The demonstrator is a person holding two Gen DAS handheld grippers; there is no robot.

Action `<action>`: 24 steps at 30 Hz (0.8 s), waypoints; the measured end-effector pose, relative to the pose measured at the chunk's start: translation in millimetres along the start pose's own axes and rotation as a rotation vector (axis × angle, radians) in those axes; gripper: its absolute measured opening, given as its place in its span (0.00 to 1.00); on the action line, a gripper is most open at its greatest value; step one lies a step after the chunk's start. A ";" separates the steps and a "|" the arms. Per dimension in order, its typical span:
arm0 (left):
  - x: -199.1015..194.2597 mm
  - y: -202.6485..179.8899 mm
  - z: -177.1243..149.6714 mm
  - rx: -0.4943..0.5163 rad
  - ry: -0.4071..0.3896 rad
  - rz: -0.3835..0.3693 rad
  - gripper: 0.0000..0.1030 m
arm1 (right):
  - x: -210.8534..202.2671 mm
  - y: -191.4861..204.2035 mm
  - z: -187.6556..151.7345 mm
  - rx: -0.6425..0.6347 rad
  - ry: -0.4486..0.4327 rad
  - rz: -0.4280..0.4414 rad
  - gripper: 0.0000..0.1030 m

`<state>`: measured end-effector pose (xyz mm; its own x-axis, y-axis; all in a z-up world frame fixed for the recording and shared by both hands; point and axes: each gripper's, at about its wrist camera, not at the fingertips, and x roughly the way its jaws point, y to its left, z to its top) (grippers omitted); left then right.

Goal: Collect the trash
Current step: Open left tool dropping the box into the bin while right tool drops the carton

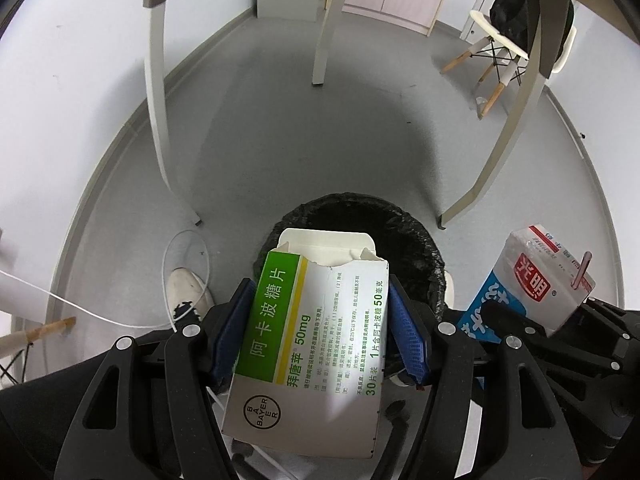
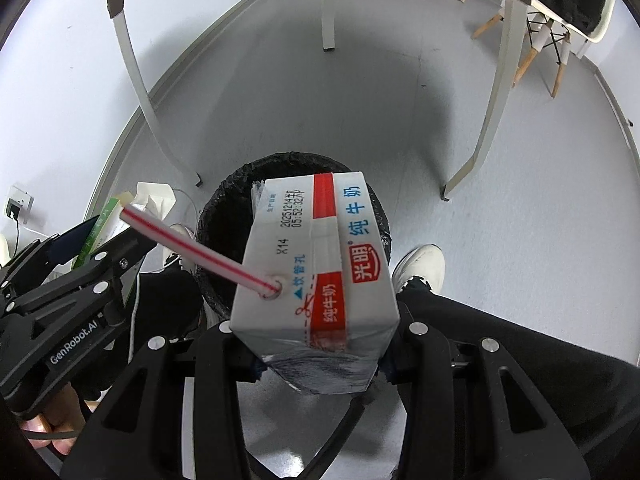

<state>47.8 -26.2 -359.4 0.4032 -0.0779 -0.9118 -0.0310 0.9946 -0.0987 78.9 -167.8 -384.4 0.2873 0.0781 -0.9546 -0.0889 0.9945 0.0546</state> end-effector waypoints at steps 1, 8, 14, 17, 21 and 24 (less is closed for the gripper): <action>0.9 -2.0 0.2 0.002 -0.001 -0.003 0.62 | -0.9 -2.2 -0.7 0.003 -0.002 -0.001 0.38; 9.0 -14.5 5.0 0.011 0.007 -0.030 0.68 | -0.3 -18.3 -4.1 0.027 -0.013 -0.001 0.38; 11.2 -20.6 7.7 0.025 -0.001 -0.034 0.80 | 3.2 -25.6 -3.7 0.046 -0.011 -0.004 0.38; 11.4 -20.1 6.9 0.036 0.000 -0.025 0.85 | 7.5 -25.4 0.9 0.050 -0.005 0.001 0.38; 8.7 -14.6 7.7 0.029 -0.011 -0.022 0.89 | 10.3 -19.5 5.0 0.045 -0.002 0.007 0.38; 5.0 -4.3 7.2 0.013 -0.020 -0.006 0.89 | 9.2 -15.5 6.8 0.029 -0.006 0.011 0.38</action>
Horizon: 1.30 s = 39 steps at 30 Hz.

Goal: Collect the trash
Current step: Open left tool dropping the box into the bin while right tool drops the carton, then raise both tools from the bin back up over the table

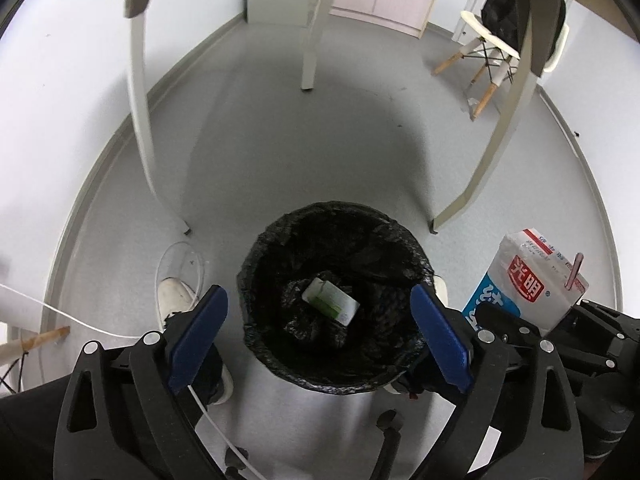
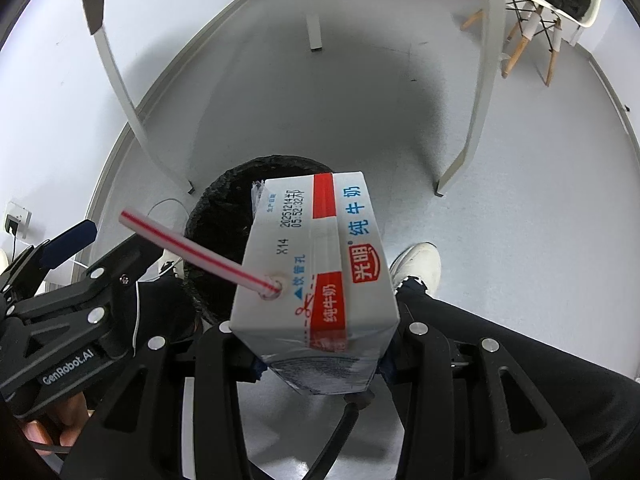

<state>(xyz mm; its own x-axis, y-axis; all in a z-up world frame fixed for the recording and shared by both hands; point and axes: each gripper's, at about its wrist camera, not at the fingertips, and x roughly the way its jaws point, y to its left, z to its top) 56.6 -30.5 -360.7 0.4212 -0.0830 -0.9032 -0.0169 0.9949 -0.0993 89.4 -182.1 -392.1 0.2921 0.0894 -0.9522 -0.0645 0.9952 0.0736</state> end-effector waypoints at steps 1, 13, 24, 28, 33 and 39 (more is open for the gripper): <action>-0.7 3.0 0.0 -0.003 -0.002 0.008 0.89 | 0.3 3.7 1.5 -0.005 -0.001 0.002 0.38; -10.5 56.9 -6.1 -0.085 -0.010 0.104 0.94 | 11.0 44.7 10.3 -0.065 -0.009 0.025 0.39; -16.4 67.9 -5.4 -0.084 -0.033 0.118 0.94 | 9.1 47.8 4.5 -0.064 -0.049 0.013 0.78; -19.5 67.7 -5.8 -0.083 -0.038 0.105 0.94 | 9.7 45.4 7.0 -0.046 -0.053 0.009 0.88; -25.4 65.8 -5.6 -0.076 -0.040 0.103 0.94 | 6.8 39.5 8.7 -0.037 -0.060 0.008 0.93; -38.4 61.3 -6.0 -0.085 -0.045 0.092 0.94 | -9.2 33.8 7.4 -0.036 -0.086 -0.011 0.93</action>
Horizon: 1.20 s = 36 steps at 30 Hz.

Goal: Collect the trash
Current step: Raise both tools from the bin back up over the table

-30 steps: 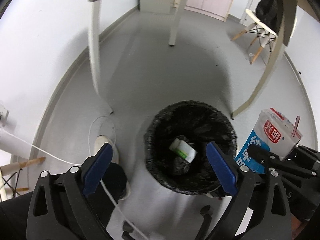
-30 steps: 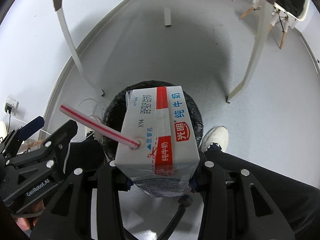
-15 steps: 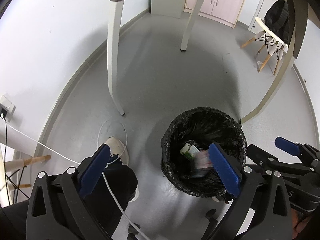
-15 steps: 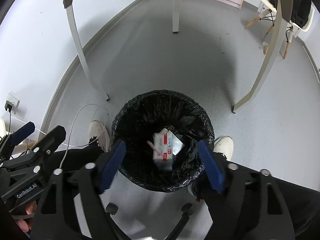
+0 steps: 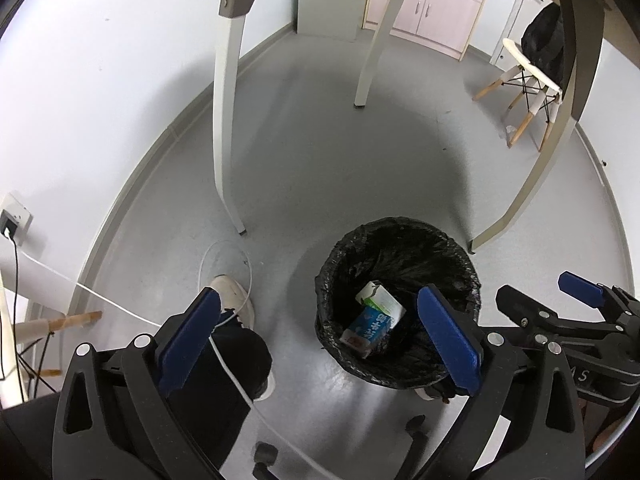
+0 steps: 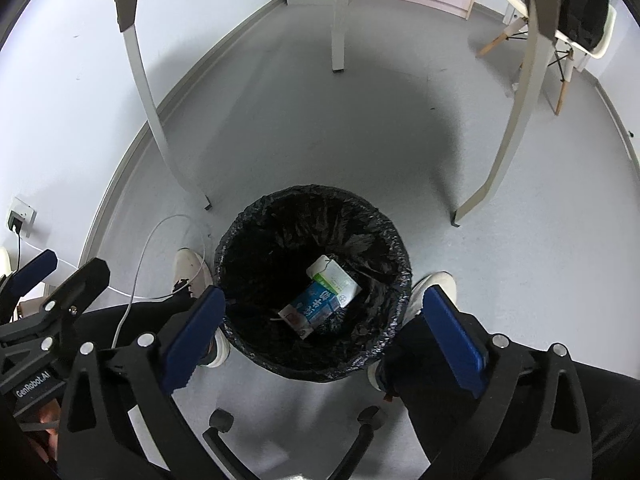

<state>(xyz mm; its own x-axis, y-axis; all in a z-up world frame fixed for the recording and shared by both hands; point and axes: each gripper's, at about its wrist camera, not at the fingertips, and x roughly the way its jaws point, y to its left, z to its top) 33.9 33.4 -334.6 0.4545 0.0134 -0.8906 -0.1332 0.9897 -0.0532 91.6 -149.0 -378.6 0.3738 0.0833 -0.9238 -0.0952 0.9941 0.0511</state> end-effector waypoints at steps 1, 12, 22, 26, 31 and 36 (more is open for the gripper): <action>-3.3 -1.3 -0.2 0.002 -0.002 -0.002 0.94 | -3.6 -1.1 -0.2 0.000 -0.007 -0.003 0.93; -51.9 -10.1 -2.9 0.021 -0.054 -0.015 0.94 | -51.8 -12.9 -11.6 0.025 -0.081 -0.020 0.93; -108.7 -5.6 -15.7 0.007 -0.115 -0.026 0.94 | -116.2 -17.7 -29.7 0.039 -0.172 -0.023 0.93; -135.0 -11.4 -20.2 0.024 -0.150 -0.032 0.94 | -142.0 -19.2 -35.4 0.040 -0.213 -0.025 0.93; -158.0 -16.9 -25.9 0.031 -0.181 -0.037 0.94 | -174.3 -20.2 -44.0 0.033 -0.258 -0.033 0.93; -182.4 -20.6 -28.0 0.038 -0.212 -0.037 0.94 | -204.1 -21.9 -46.9 0.033 -0.302 -0.027 0.93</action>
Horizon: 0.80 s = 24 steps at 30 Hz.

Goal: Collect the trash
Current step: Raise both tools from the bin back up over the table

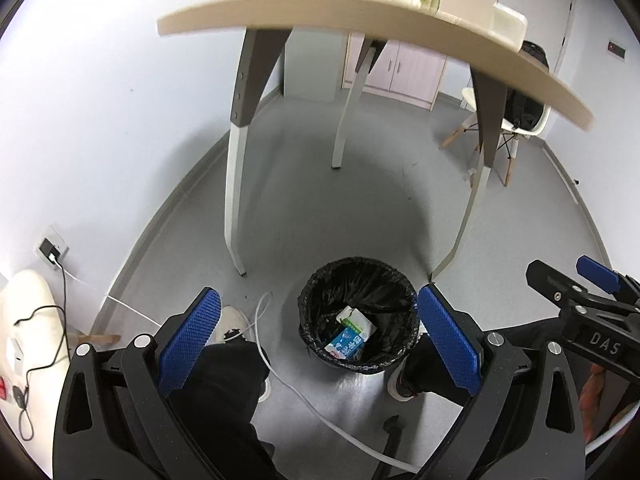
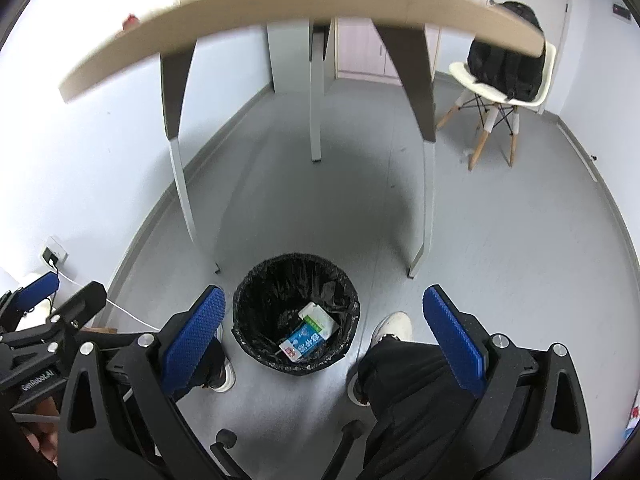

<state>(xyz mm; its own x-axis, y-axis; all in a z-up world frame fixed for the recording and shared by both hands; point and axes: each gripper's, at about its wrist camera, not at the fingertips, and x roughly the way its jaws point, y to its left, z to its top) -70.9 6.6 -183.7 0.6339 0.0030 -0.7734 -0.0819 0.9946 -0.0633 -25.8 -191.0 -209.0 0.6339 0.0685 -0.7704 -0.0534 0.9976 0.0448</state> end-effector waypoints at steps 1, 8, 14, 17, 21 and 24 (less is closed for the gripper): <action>-4.8 -0.8 0.6 0.000 -0.007 -0.002 0.94 | -7.2 -0.4 0.9 -0.003 -0.011 0.001 0.93; -39.0 -7.6 14.1 0.010 -0.059 0.013 0.94 | -52.7 0.6 12.9 -0.007 -0.086 0.010 0.93; -56.8 -6.8 32.1 -0.003 -0.065 0.017 0.94 | -85.1 -1.9 32.4 -0.008 -0.149 0.005 0.92; -62.5 -4.6 44.0 -0.019 -0.071 0.012 0.94 | -94.8 -3.6 46.2 -0.002 -0.172 0.010 0.93; -62.6 1.5 67.4 -0.027 -0.080 0.020 0.94 | -100.6 -0.1 66.9 -0.019 -0.193 0.017 0.92; -57.5 5.5 88.8 -0.025 -0.090 0.034 0.94 | -98.3 3.4 85.4 -0.032 -0.208 0.020 0.92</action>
<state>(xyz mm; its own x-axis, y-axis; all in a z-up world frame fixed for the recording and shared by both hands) -39.5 21.1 -83.6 0.6967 0.0470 -0.7158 -0.1229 0.9909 -0.0546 -22.5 -193.3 -78.8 0.7779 0.0929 -0.6215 -0.0899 0.9953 0.0362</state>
